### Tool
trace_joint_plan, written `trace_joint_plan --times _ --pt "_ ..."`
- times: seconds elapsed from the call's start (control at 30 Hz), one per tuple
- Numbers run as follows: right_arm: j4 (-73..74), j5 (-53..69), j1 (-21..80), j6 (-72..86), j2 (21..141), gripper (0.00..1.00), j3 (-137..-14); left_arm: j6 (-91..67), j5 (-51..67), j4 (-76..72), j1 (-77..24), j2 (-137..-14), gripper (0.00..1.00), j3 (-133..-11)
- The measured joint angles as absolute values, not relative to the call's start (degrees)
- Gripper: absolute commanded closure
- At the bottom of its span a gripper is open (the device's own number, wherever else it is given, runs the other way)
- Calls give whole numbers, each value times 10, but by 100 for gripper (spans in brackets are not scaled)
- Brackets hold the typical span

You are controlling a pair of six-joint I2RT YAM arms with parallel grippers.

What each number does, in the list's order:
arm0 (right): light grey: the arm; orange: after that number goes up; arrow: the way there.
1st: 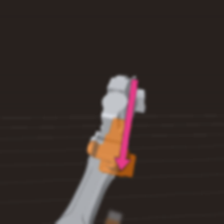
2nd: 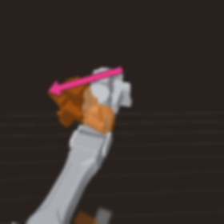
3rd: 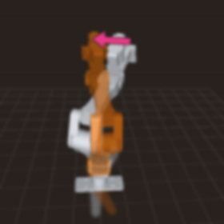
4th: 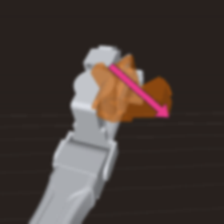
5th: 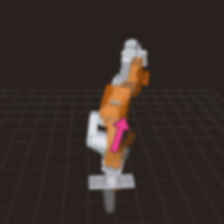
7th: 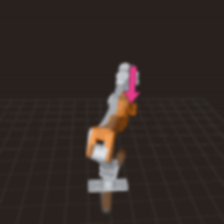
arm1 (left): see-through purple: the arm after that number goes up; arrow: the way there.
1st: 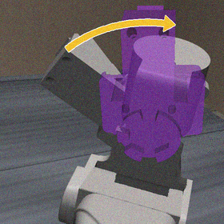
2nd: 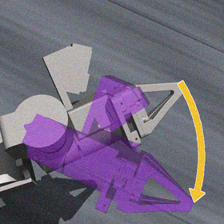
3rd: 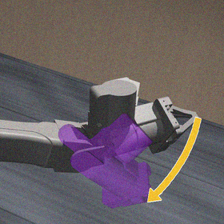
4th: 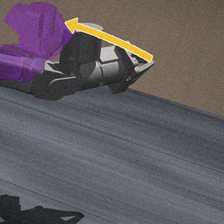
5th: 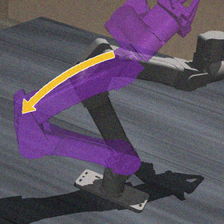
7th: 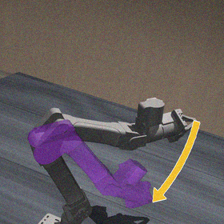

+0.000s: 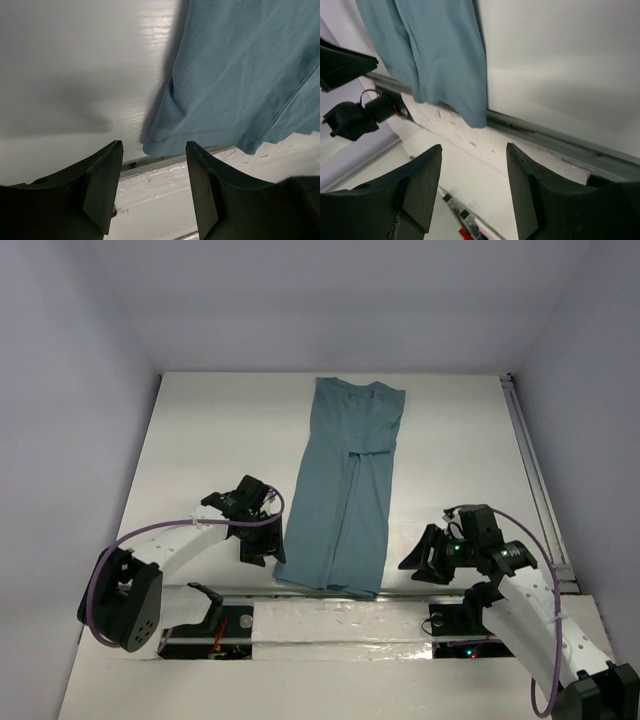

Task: Fold and stack the t-shirts
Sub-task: Grab the bottom of the folded rectangular tshirt with both arms

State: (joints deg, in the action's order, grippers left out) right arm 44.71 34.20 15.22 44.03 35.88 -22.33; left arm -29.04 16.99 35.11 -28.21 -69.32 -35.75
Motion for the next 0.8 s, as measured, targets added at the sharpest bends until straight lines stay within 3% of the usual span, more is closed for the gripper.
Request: trace_joint_plan --times 0.23,0.47,0.73,0.8 --pt "414 373 225 491 388 40 -179 -295 182 350 -318 -727 52 -357" --pt "301 352 392 561 502 39 -182 -302 198 343 -329 -741 57 -356" --pt "212 310 399 577 607 41 -196 -305 206 340 -329 -741 63 -356" --pt "206 300 399 579 609 43 -198 -305 207 340 -330 -741 69 -356"
